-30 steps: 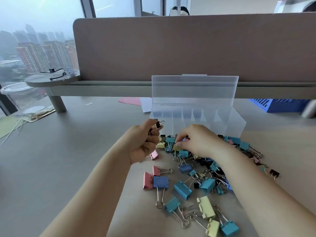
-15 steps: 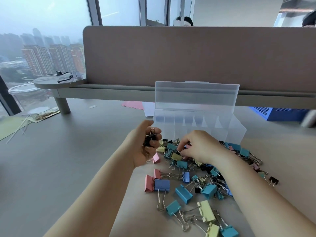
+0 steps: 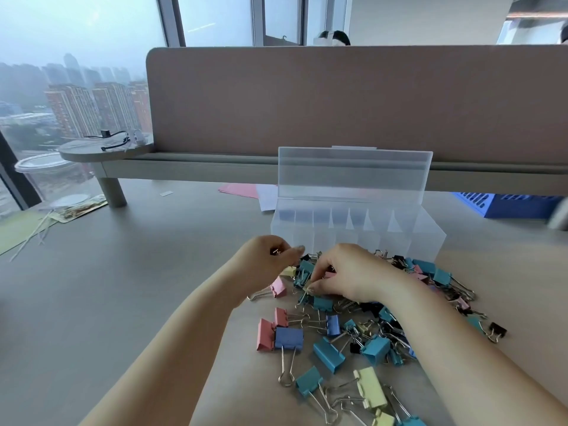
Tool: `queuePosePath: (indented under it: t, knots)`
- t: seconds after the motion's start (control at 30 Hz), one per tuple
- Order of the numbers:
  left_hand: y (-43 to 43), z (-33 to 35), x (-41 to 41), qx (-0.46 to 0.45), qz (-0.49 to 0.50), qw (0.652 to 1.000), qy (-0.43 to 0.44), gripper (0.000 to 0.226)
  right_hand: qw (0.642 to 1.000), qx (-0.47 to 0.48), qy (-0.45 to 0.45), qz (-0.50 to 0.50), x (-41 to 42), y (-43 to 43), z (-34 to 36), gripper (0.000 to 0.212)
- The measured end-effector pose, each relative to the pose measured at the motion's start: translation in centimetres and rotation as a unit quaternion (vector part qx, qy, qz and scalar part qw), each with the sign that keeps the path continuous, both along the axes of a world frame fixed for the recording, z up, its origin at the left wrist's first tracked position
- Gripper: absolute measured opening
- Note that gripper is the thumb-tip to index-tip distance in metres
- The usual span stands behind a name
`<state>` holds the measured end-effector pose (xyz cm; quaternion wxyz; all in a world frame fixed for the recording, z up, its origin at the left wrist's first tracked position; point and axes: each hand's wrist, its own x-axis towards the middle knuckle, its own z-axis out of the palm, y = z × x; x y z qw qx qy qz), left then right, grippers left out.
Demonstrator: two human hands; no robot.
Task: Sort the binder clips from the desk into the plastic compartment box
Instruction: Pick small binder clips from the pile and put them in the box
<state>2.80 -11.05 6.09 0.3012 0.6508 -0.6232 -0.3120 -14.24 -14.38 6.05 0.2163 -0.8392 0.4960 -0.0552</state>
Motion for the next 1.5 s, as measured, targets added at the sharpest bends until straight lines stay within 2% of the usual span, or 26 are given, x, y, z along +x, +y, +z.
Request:
queuePosePath:
  t: [0.17, 0.33, 0.53, 0.7, 0.83, 0.93, 1.03, 1.23, 1.4, 1.5]
  knots:
    - [0.1, -0.4, 0.9, 0.003, -0.074, 0.990, -0.122, 0.005, 1.000, -0.001, -0.014, 0.008, 0.0, 0.1, 0.1, 0.020]
    - [0.1, 0.0, 1.3, -0.006, -0.129, 0.975, -0.179, 0.009, 0.999, -0.012, -0.033, 0.017, 0.3, 0.6, 0.3, 0.019]
    - [0.1, -0.3, 0.5, 0.003, -0.172, 0.968, -0.181, 0.017, 1.000, -0.021, 0.002, 0.010, -0.4, 0.2, 0.2, 0.005]
    - [0.3, -0.4, -0.1, -0.011, -0.182, 0.958, -0.220, 0.024, 1.000, -0.004, 0.001, 0.015, -0.8, -0.1, 0.3, 0.007]
    - [0.4, -0.1, -0.1, -0.021, -0.173, 0.954, -0.243, 0.029, 0.999, -0.028, 0.023, 0.008, -0.5, 0.1, 0.3, 0.012]
    - [0.5, 0.1, -0.2, -0.027, -0.176, 0.948, -0.264, 0.025, 0.999, -0.051, 0.012, -0.002, -0.1, 0.3, 0.1, 0.007]
    - [0.5, 0.1, -0.1, -0.025, -0.178, 0.946, -0.271, 0.021, 0.998, -0.055, -0.008, -0.006, 0.0, 0.2, -0.1, 0.012]
    - [0.4, -0.2, 0.2, -0.015, -0.188, 0.945, -0.269, 0.019, 0.999, -0.046, 0.009, 0.002, 0.2, 0.4, -0.3, 0.020]
    - [0.2, 0.0, 1.0, -0.008, -0.189, 0.949, -0.251, 0.003, 0.999, -0.042, 0.015, 0.013, 0.6, 0.5, -0.4, 0.028]
    - [0.2, 0.5, 1.6, -0.004, -0.193, 0.955, -0.227, 0.011, 0.998, -0.050, 0.030, 0.022, 0.8, 0.6, -0.4, 0.027]
